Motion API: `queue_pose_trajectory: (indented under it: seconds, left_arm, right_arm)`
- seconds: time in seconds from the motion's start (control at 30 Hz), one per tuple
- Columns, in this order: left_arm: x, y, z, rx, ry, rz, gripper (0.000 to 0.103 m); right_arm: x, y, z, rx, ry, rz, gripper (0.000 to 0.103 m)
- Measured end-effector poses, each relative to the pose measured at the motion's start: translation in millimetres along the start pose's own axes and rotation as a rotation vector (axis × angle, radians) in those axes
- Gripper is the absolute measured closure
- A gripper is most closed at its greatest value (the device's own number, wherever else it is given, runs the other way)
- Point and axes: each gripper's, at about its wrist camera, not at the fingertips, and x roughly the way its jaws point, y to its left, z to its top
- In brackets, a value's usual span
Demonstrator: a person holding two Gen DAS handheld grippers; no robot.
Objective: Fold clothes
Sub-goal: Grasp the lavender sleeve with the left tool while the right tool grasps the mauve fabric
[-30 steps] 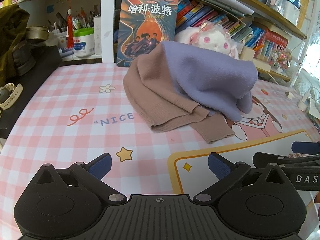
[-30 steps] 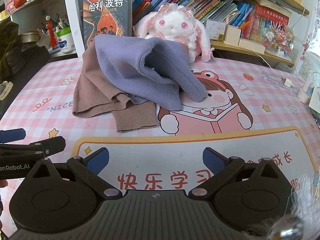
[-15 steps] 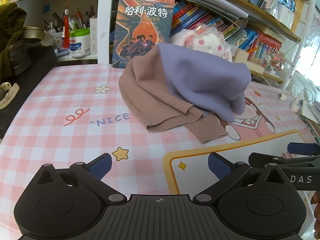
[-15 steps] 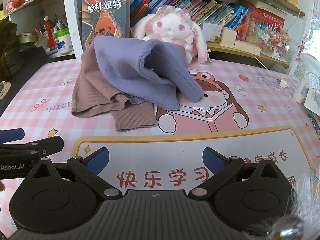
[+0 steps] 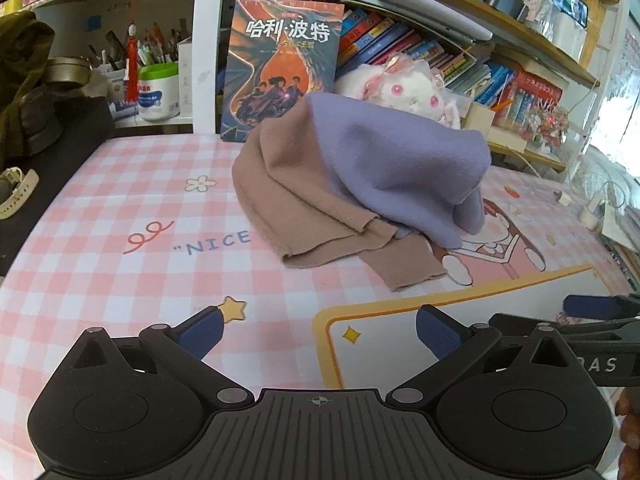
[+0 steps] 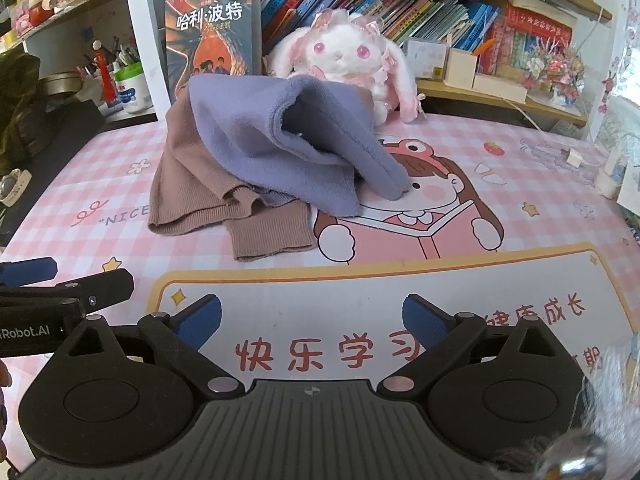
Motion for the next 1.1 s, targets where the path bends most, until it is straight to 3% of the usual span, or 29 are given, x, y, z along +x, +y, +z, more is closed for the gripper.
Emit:
queue_pose_trajectory:
  seconds: [0.27,0.43,0.77,0.93,1.1]
  left_arm:
    - [1.2,-29.5,-1.2,-0.039,-0.019,0.046,0.000]
    - [8.3,-59.0,-5.7,-0.044,0.016,0.116,0.000]
    - [12.9,-94.8,-6.6,-0.075,-0.010,0.247,0.000]
    - [21.6,-110.3,9.2,-0.042,-0.044,0.256,0.000]
    - [40.7,-126.9,37.2,0.019,-0.081,0.263,0.000]
  right_arm:
    - [9.3,-32.4,2.9,-0.007,0.010,0.106,0.005]
    - [15.2,-64.1,3.0,0.008,0.032,0.152,0.004]
    - [35.2,-128.3,8.1,0.099,0.063,0.255,0.004]
    - [52.5,-156.9,20.6,0.275,0.106,0.388,0.004]
    - [79.9,-190.2,42.1,0.627,0.146,0.570,0.004]
